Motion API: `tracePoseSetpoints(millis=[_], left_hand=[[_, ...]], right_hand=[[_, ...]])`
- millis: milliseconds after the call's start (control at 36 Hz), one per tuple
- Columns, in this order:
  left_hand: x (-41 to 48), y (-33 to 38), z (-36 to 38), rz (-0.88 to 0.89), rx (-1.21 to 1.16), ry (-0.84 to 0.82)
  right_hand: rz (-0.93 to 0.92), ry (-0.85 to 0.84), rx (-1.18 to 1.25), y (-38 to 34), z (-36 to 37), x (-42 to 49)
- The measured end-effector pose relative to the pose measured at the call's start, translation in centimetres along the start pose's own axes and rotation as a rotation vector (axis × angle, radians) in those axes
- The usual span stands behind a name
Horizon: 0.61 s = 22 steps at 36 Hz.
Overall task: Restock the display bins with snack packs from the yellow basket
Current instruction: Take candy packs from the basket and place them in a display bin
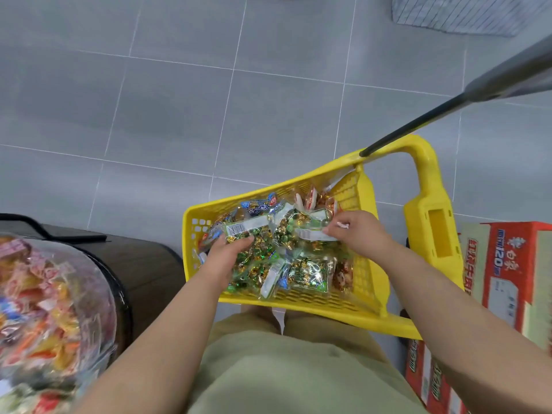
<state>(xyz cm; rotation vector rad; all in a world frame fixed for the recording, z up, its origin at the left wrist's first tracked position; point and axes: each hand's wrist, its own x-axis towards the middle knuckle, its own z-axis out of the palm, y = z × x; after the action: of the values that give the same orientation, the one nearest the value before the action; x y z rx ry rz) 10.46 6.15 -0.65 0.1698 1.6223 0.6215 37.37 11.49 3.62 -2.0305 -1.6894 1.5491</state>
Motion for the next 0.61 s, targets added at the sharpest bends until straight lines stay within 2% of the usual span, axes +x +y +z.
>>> tracePoseSetpoints(millis=[83, 167, 250, 333, 417, 500, 611], left_hand=[[-0.6, 0.1, 0.3, -0.028, -0.012, -0.057], [-1.0, 0.1, 0.4, -0.016, 0.017, -0.078], [-1.3, 0.0, 0.1, 0.025, 0.119, -0.028], [-1.7, -0.1, -0.4, 0.11, 0.346, 0.03], [-2.3, 0.0, -0.6, 0.196, 0.487, 0.003], [-3.0, 0.0, -0.3, 0.203, 0.497, 0.025], [-4.0, 0.2, 0.8, 0.168, 0.384, -0.011]], right_hand=[[0.019, -0.002, 0.212, -0.6, 0.1, -0.7], [0.037, -0.028, 0.291, -0.8, 0.7, -0.6], [0.013, -0.074, 0.253, -1.2, 1.0, -0.1], [-0.011, -0.149, 0.168, -1.9, 0.8, 0.5], [0.02, -0.214, 0.172, -2.5, 0.6, 1.1], [0.036, -0.29, 0.236, -3.2, 1.4, 1.5], [0.026, -0.255, 0.243, -4.5, 3.7, 1.5]])
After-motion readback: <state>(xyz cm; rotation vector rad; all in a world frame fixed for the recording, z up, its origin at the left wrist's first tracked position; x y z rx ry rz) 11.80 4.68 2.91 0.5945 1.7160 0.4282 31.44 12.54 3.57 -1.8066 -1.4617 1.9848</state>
